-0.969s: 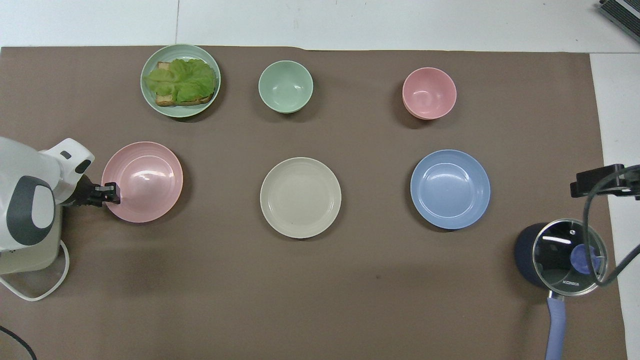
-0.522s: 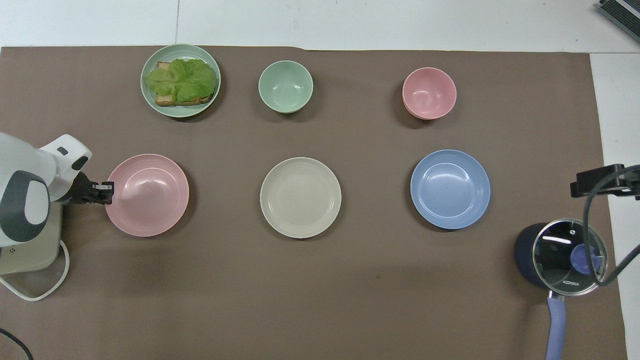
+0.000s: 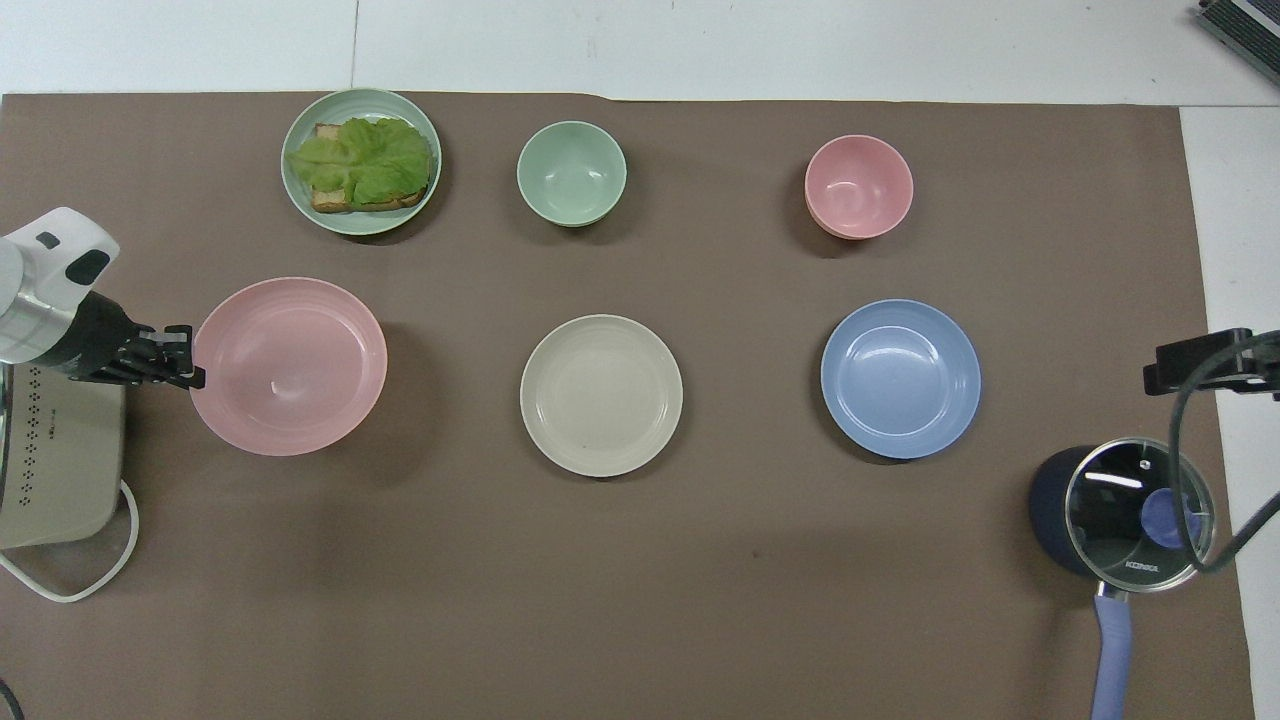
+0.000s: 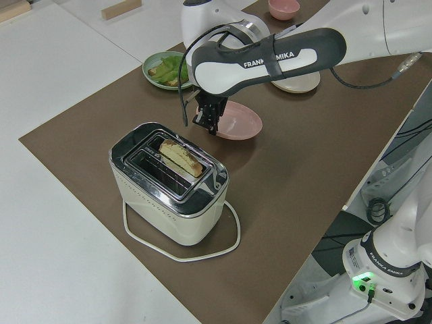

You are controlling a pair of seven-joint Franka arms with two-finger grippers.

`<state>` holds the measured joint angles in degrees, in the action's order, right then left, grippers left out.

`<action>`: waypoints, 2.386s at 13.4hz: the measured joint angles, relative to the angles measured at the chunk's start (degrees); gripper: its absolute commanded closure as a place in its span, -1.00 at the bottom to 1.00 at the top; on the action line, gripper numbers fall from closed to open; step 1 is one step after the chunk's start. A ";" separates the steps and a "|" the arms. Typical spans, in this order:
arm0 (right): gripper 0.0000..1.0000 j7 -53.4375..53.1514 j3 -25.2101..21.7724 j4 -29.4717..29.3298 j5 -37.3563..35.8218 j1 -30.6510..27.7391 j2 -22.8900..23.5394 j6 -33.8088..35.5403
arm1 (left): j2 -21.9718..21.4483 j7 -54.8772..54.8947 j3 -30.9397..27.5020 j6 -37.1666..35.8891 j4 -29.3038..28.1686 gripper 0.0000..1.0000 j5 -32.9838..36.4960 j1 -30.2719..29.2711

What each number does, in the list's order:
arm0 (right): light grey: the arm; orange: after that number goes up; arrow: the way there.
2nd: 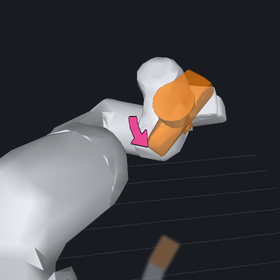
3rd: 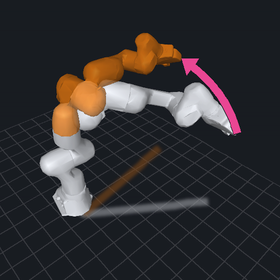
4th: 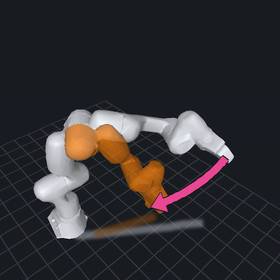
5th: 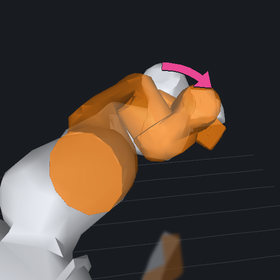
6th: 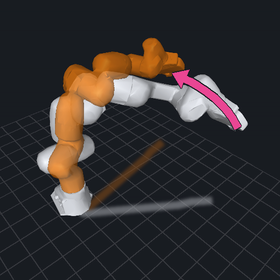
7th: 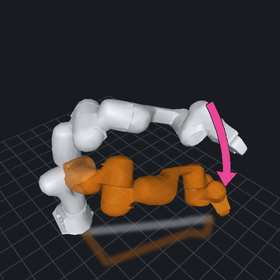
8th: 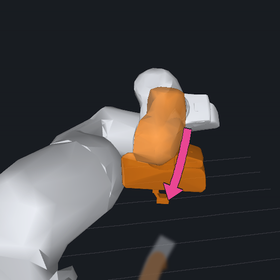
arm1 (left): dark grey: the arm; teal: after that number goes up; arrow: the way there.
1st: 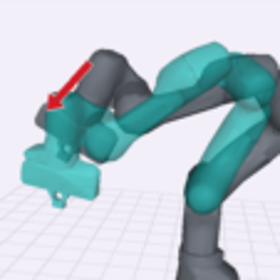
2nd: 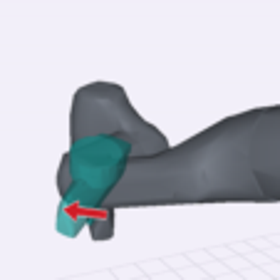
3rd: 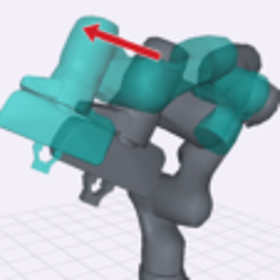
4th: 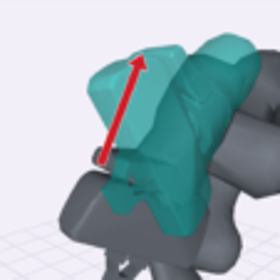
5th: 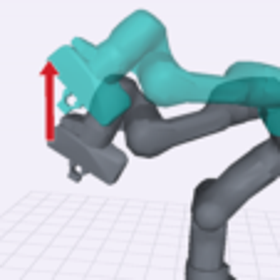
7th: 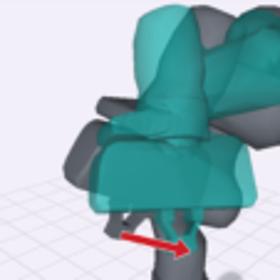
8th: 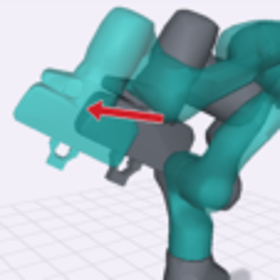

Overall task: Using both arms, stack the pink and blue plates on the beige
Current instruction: 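Carry the pink plate onto the beige plate with the left gripper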

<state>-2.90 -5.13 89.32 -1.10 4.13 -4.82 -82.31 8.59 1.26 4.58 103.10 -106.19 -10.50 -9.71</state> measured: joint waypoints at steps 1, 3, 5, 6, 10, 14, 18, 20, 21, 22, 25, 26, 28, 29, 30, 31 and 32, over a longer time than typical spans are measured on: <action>-1.00 0.00 0.00 0.00 0.00 0.00 0.00 0.00 | 0.02 0.00 0.07 -0.28 -0.05 1.00 -1.89 0.11; -1.00 0.00 0.00 0.00 0.00 0.00 0.00 0.00 | 0.03 -0.96 0.38 -0.51 -0.20 1.00 -3.46 1.68; -1.00 0.00 0.00 0.00 0.00 0.00 -0.01 0.00 | 0.03 -4.37 0.62 -0.51 -0.21 1.00 -4.10 4.92; -1.00 0.00 0.00 0.00 0.00 0.00 -0.01 0.00 | 0.03 -6.04 0.69 -0.50 -0.21 1.00 -4.67 6.54; -1.00 0.00 0.00 0.00 0.00 0.00 -0.01 0.00 | 0.03 -10.52 0.77 -0.23 -0.20 1.00 -6.06 10.68; -1.00 0.00 0.00 0.00 0.00 0.00 -0.01 0.00 | -0.12 -17.37 0.88 4.94 -1.20 1.00 -8.07 17.60; -1.00 0.00 0.00 0.00 0.00 0.00 -0.01 0.00 | -0.93 -24.40 0.98 11.21 -4.36 1.00 -9.35 24.81; -1.00 0.00 0.00 0.00 0.00 0.00 -0.01 0.00 | -0.95 -26.34 0.98 14.86 -6.55 1.00 -9.40 26.88; -1.00 0.00 0.00 0.00 0.00 0.00 -0.01 0.00 | -0.94 -26.59 0.97 16.39 -7.73 1.00 -9.76 27.61; -1.00 0.00 0.00 0.00 0.00 0.00 -0.01 0.00 | -0.92 -26.63 0.96 18.02 -8.96 1.00 -10.44 28.36; -1.00 0.00 0.00 0.00 0.00 0.00 -0.01 0.00 | -0.60 -26.72 0.94 22.84 -12.43 1.00 -11.19 29.98; -1.00 0.00 0.00 0.00 0.00 0.00 -0.01 0.00 | -0.42 -26.73 0.92 24.10 -13.22 1.00 -11.23 30.42; -1.00 0.00 0.00 0.00 0.00 0.00 -0.01 0.00 | -0.35 -26.81 0.95 24.82 -13.71 0.64 -11.24 30.81; -1.00 0.00 0.00 0.00 0.00 0.00 -0.01 0.00 | -0.35 -26.81 0.92 24.96 -13.71 -0.87 -11.24 30.96; -1.00 0.00 0.00 0.00 0.00 0.00 -0.01 0.00 | -0.36 -26.81 0.92 25.19 -13.70 -1.00 -11.24 31.08; -1.00 0.00 0.00 0.00 0.00 0.00 -0.01 0.00 | -0.36 -26.81 0.91 25.33 -13.70 -1.00 -11.24 31.13; -1.00 0.00 0.00 0.00 0.00 0.00 -0.01 0.00 | -0.37 -26.81 0.89 25.43 -13.69 -1.00 -11.24 31.13</action>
<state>-2.90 -5.13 89.33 -1.10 4.13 -4.84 -82.31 8.23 -25.55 5.47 128.53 -119.89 -21.75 21.42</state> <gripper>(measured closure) 0.000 0.643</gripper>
